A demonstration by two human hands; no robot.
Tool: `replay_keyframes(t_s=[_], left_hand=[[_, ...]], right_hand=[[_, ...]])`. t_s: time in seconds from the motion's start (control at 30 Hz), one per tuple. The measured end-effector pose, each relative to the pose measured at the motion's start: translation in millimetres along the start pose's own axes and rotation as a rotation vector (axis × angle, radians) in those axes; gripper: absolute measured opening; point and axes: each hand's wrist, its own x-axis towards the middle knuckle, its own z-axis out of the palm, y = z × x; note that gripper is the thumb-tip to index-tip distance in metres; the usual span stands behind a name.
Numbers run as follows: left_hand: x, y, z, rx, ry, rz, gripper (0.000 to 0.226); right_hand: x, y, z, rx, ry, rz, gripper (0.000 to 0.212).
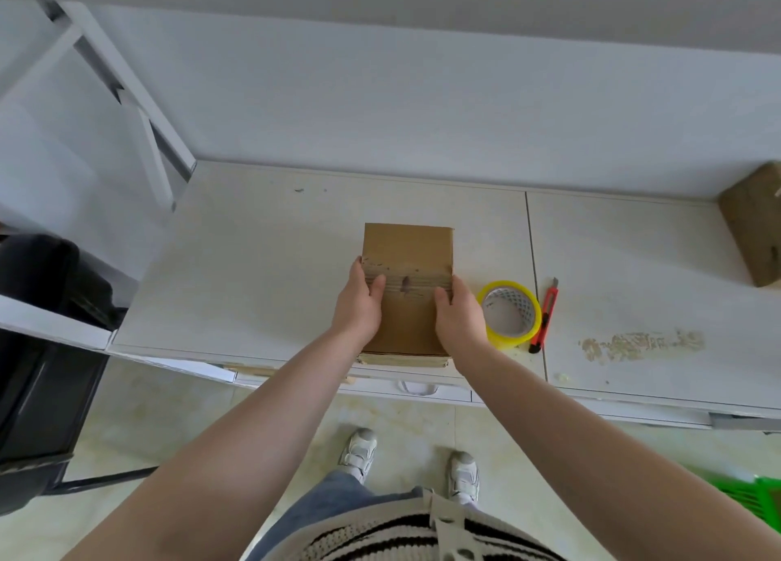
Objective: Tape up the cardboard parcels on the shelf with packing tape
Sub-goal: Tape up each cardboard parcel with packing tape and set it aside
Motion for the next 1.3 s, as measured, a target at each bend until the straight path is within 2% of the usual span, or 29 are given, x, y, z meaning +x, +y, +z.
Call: replay_keyframes(t_s=[0.07, 0.17, 0.27, 0.33, 0.43, 0.47, 0.53, 0.57, 0.63, 0.7, 0.77, 1.07, 1.3], left_hand=[[0.6, 2.6, 2.9, -0.022, 0.003, -0.005, 0.064], [0.8, 3.7, 5.1, -0.018, 0.017, -0.009, 0.066], [2.6, 0.0, 6.6, -0.003, 0.019, -0.021, 0.064], [4.3, -0.4, 6.3, 0.029, 0.019, -0.017, 0.061], [4.0, 1.4, 6.5, 0.086, -0.012, 0.000, 0.062], [2.4, 2.4, 7.0, 0.132, -0.015, 0.001, 0.068], [-0.8, 3.1, 10.7, 0.443, 0.059, 0.056, 0.081], [-1.6, 4.4, 14.1, 0.624, 0.123, 0.132, 0.081], [2.2, 10.2, 21.7, 0.786, 0.183, 0.317, 0.078], [9.4, 16.7, 28.9, 0.822, 0.151, 0.420, 0.076], [16.8, 17.7, 32.9, 0.856, 0.121, 0.448, 0.074], [20.5, 23.3, 34.1, 0.903, 0.052, 0.364, 0.071], [21.1, 23.8, 24.8, 0.873, -0.009, 0.423, 0.078]], right_hand=[[-0.1, 3.9, 2.6, -0.074, 0.016, -0.016, 0.035], [8.4, 12.8, 0.3, -0.268, 0.127, -0.047, 0.049], [16.1, 11.9, 1.5, -0.028, 0.015, 0.082, 0.062], [19.1, 10.2, 6.2, 0.082, -0.051, 0.125, 0.054], [20.8, 8.0, 9.8, 0.061, -0.024, 0.091, 0.047], [21.3, 8.8, 9.9, 0.051, -0.022, 0.083, 0.046], [21.8, 11.0, 9.1, 0.035, -0.024, 0.068, 0.047], [22.1, 11.4, 8.6, 0.026, -0.025, 0.063, 0.048], [22.4, 11.7, 8.1, 0.013, -0.022, 0.050, 0.047], [22.8, 13.0, 8.1, 0.002, -0.017, 0.034, 0.044], [24.2, 14.8, 9.1, -0.001, -0.010, 0.025, 0.043], [24.0, 12.1, 7.6, -0.002, -0.021, 0.049, 0.043], [20.5, 8.0, 3.3, -0.006, -0.038, 0.038, 0.043]])
